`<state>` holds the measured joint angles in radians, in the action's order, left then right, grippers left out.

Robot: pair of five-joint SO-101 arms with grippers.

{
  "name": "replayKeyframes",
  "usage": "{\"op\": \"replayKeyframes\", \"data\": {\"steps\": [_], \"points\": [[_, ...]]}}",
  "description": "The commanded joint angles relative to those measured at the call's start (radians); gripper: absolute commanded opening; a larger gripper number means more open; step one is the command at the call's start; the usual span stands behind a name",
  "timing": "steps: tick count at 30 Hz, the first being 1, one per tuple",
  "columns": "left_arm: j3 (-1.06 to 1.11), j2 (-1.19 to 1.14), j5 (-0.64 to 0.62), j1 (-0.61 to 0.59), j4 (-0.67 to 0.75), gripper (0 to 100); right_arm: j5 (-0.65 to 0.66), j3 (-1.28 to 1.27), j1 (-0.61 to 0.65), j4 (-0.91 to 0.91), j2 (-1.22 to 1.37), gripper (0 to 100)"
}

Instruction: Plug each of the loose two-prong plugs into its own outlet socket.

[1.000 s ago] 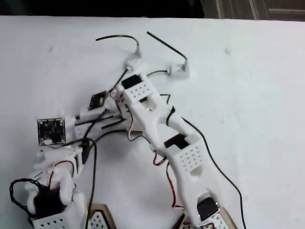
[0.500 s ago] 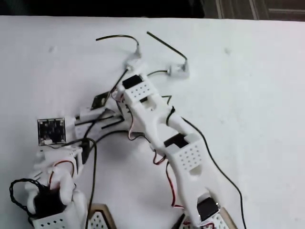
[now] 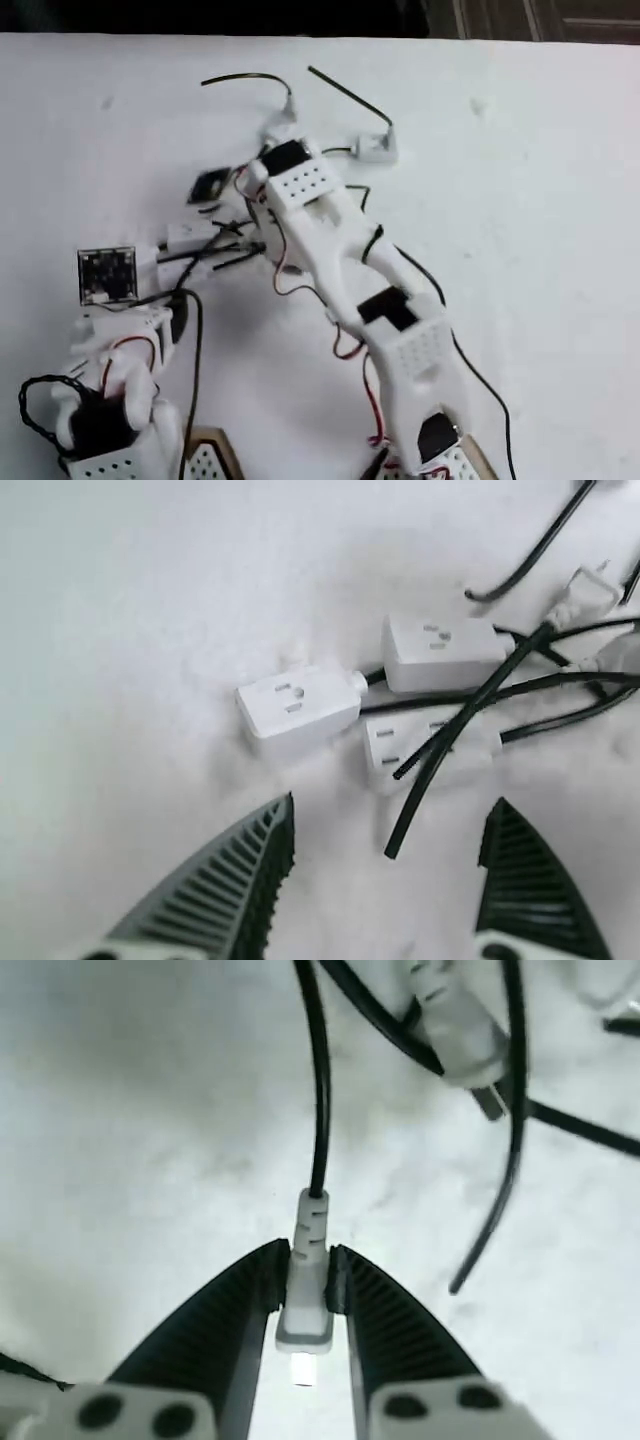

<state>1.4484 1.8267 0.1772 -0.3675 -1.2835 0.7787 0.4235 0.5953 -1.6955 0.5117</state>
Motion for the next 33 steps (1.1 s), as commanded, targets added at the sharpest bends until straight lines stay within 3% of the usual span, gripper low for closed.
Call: {"op": "replayKeyframes", "data": {"steps": [1,11,17,33], "points": [[-0.089,-0.004,0.000,0.002,0.008,30,-0.055,-0.064,-0.013,-0.016,-0.142,1.7],[-0.287,-0.004,0.000,0.002,0.009,30,-0.183,-0.339,-0.007,-0.005,-0.550,1.7],[-0.402,-0.004,-0.106,0.007,0.009,30,-0.318,-0.483,-0.013,0.090,-0.855,1.7],[-0.416,-0.002,-0.275,0.033,0.077,30,-0.568,-1.157,0.012,0.676,-1.661,1.7]]}}
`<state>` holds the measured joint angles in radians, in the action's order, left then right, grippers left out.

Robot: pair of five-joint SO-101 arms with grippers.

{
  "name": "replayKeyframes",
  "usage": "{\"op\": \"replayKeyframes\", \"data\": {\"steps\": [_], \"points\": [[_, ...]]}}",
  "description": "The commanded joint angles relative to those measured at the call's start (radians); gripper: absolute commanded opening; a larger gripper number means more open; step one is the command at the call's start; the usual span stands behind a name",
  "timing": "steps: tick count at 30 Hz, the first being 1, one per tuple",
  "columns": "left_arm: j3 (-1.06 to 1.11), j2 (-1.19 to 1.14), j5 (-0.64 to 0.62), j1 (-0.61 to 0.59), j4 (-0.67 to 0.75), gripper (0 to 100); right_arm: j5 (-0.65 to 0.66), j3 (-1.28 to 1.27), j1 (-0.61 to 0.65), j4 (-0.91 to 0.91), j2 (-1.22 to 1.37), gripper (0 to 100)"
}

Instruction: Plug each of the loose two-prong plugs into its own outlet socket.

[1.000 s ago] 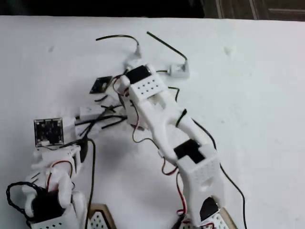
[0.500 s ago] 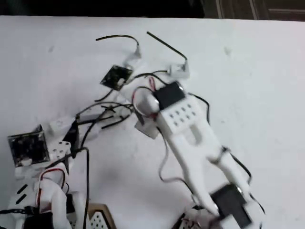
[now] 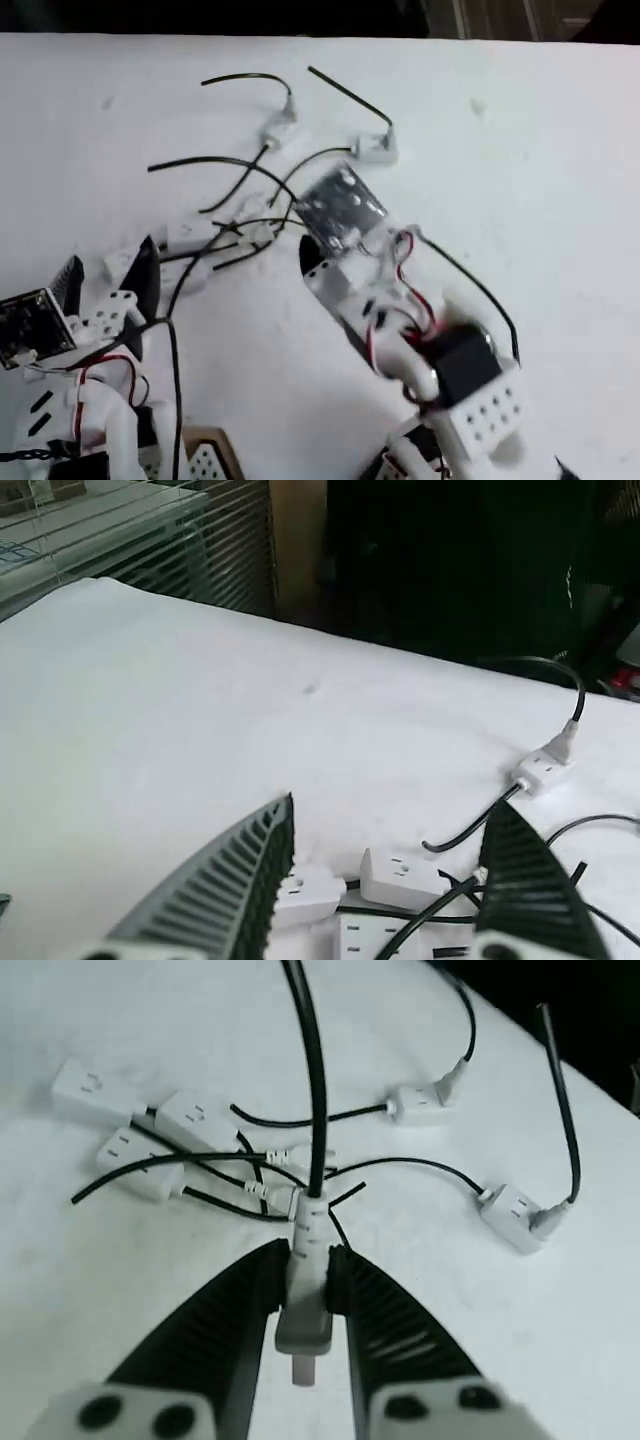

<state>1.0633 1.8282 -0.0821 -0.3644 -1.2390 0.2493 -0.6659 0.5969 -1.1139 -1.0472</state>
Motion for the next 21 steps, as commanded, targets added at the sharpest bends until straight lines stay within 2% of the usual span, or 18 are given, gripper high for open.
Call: {"op": "replayKeyframes", "data": {"steps": [1,9,16,21], "points": [[-0.029,-0.004,-0.015,0.053,0.032,30,-0.054,-0.101,0.028,0.119,-0.130,1.7],[-0.020,-0.004,-0.012,0.191,0.026,30,-0.126,-0.295,0.197,0.285,-0.257,1.7],[0.041,-0.004,-0.003,0.387,0.031,30,-0.126,-0.394,0.278,0.364,-0.260,1.7],[0.046,-0.004,0.106,0.486,0.029,30,-0.126,-0.434,0.289,0.401,-0.260,1.7]]}}
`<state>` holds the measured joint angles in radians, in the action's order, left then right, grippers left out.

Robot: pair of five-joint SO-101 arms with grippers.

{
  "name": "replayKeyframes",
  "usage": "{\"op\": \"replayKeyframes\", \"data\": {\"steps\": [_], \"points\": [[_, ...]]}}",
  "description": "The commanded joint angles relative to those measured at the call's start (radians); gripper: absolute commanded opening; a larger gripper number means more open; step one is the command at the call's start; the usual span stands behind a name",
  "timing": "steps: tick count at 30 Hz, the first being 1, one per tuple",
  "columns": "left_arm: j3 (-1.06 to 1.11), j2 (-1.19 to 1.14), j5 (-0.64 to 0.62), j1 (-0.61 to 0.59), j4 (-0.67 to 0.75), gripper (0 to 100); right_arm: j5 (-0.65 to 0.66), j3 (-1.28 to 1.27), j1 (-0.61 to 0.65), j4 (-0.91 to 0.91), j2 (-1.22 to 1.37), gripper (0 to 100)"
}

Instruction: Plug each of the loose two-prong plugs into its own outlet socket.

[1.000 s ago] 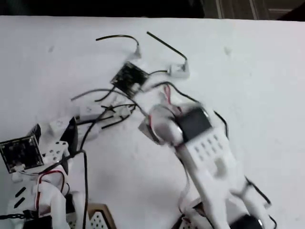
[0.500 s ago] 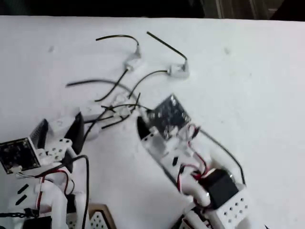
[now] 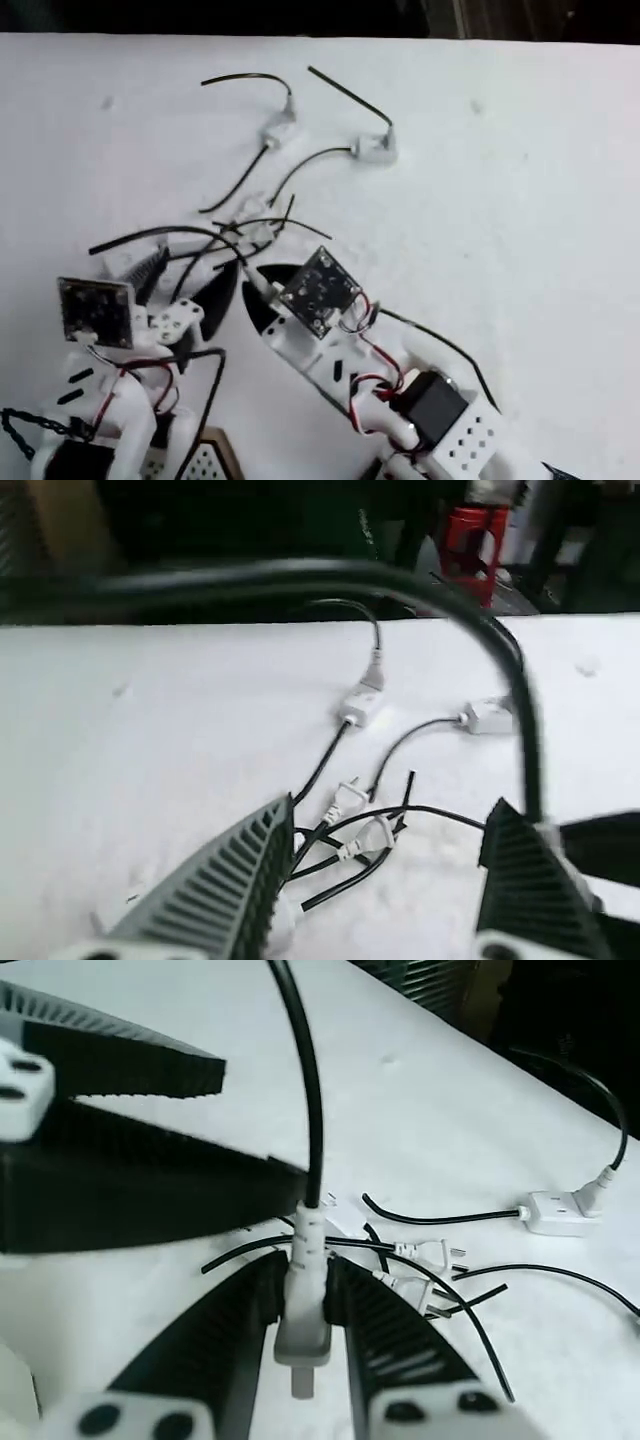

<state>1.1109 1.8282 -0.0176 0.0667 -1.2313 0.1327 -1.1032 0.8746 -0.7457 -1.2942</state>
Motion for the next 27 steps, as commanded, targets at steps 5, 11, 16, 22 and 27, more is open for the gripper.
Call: {"op": "replayKeyframes", "data": {"steps": [5,11,16,22,27], "points": [[-0.002,-0.004,0.048,0.111,0.020,30,-0.009,0.000,0.030,0.028,-0.013,1.7],[-0.002,-0.004,0.084,0.113,0.014,30,-0.009,0.000,0.031,0.028,-0.013,1.7],[-0.002,-0.004,0.118,0.110,0.003,30,-0.009,-0.012,0.030,0.027,-0.012,1.7],[-0.032,-0.005,0.121,-0.053,0.044,30,-0.008,-0.048,-0.059,0.019,-0.012,1.7],[-0.034,-0.068,0.189,-0.320,0.071,30,-0.008,-0.086,-0.166,-0.015,-0.012,1.7]]}}
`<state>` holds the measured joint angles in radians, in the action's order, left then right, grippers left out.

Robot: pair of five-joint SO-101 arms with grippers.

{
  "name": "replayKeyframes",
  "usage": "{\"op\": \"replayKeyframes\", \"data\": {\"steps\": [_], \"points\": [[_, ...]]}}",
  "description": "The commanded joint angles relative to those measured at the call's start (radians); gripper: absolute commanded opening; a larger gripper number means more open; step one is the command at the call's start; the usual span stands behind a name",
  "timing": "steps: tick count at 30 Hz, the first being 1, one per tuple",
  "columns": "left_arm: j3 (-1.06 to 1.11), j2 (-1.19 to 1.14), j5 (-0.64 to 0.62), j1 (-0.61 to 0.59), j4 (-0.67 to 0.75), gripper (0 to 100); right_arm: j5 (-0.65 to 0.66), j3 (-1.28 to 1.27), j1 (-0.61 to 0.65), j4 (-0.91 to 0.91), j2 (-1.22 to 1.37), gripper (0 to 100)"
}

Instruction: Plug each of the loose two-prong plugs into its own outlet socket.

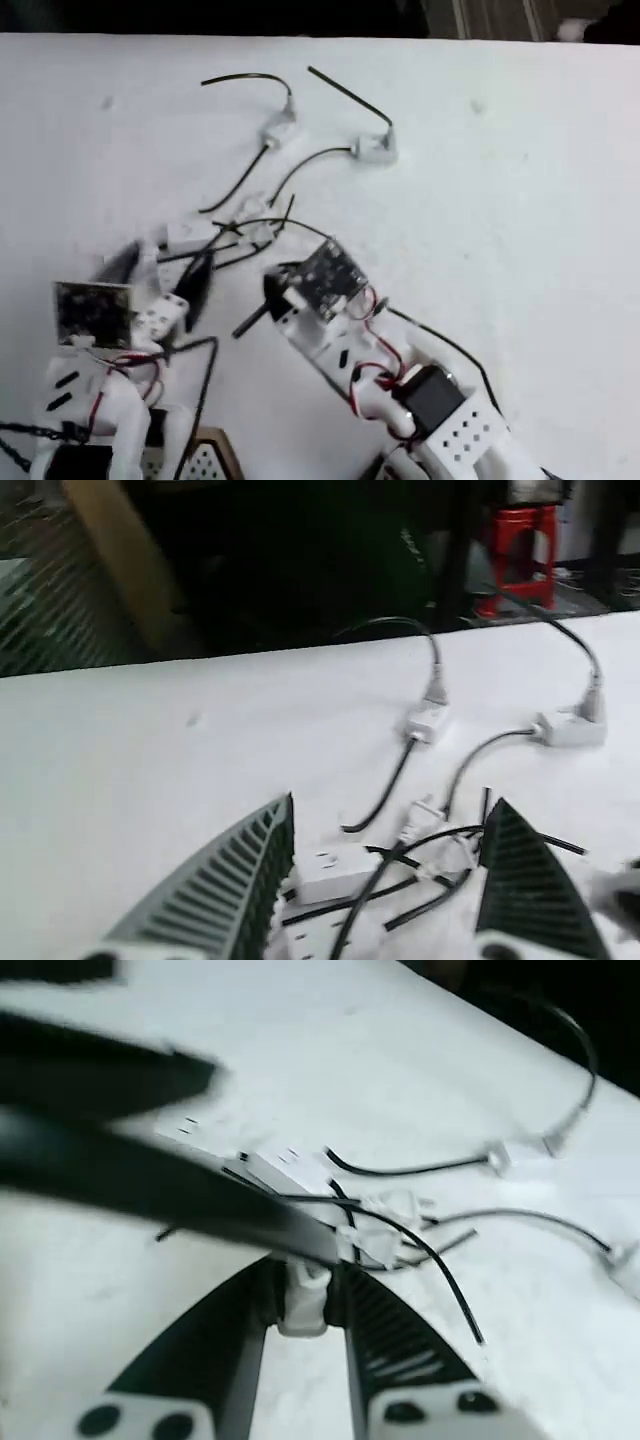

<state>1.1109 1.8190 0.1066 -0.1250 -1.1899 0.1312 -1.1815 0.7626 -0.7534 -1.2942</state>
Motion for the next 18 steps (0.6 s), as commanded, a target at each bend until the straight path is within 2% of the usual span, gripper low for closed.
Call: {"op": "replayKeyframes", "data": {"steps": [1,6,11,18], "points": [[-0.034,-0.099,0.100,-0.157,0.029,30,-0.006,-0.025,-0.068,0.001,-0.012,1.7],[-0.083,-0.390,0.222,-0.220,0.054,30,-0.006,-0.051,-0.094,0.001,-0.012,1.7],[-0.235,-0.687,0.328,-0.236,0.055,30,-0.006,-0.054,-0.094,0.001,-0.012,1.8],[-0.410,-1.027,0.562,-0.245,0.005,31,-0.006,-0.069,-0.107,0.002,-0.012,1.8]]}}
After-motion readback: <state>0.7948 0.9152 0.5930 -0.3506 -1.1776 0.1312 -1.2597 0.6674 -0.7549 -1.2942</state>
